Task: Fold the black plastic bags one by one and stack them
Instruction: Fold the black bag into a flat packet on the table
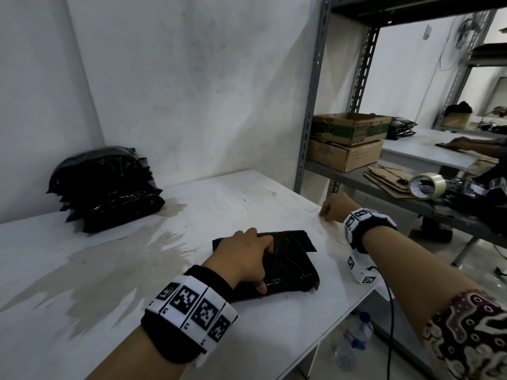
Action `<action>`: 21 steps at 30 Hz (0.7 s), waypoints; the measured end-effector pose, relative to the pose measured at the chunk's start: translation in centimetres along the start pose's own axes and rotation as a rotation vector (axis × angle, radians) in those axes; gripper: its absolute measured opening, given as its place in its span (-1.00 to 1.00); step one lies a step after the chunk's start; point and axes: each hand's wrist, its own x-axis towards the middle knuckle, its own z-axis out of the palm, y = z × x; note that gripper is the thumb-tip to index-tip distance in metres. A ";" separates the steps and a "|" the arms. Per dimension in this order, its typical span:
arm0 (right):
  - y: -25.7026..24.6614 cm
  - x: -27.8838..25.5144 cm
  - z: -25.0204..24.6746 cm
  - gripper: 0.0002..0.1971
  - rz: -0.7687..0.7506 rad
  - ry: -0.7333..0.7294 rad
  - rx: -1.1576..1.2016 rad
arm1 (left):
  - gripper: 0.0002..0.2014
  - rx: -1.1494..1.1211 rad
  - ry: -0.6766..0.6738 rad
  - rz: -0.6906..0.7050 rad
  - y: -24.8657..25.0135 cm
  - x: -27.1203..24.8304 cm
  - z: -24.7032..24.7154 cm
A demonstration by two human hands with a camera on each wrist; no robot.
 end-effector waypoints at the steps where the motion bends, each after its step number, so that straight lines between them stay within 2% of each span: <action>1: 0.1 0.1 0.1 -0.81 0.010 0.005 0.019 | -0.27 0.000 -0.001 -0.001 0.0 0.0 0.0; 8: -0.4 0.1 -0.2 -0.64 0.160 -0.007 0.090 | -0.28 -0.005 0.005 0.003 0.0 0.0 0.1; 17: -1.1 -0.2 -0.1 -0.76 0.174 0.005 0.001 | -0.29 -0.020 -0.003 -0.003 0.1 -0.1 0.1; 21: -1.3 -0.1 -0.5 -0.63 0.194 -0.047 -0.040 | -0.29 -0.015 0.005 0.000 0.1 -0.1 0.0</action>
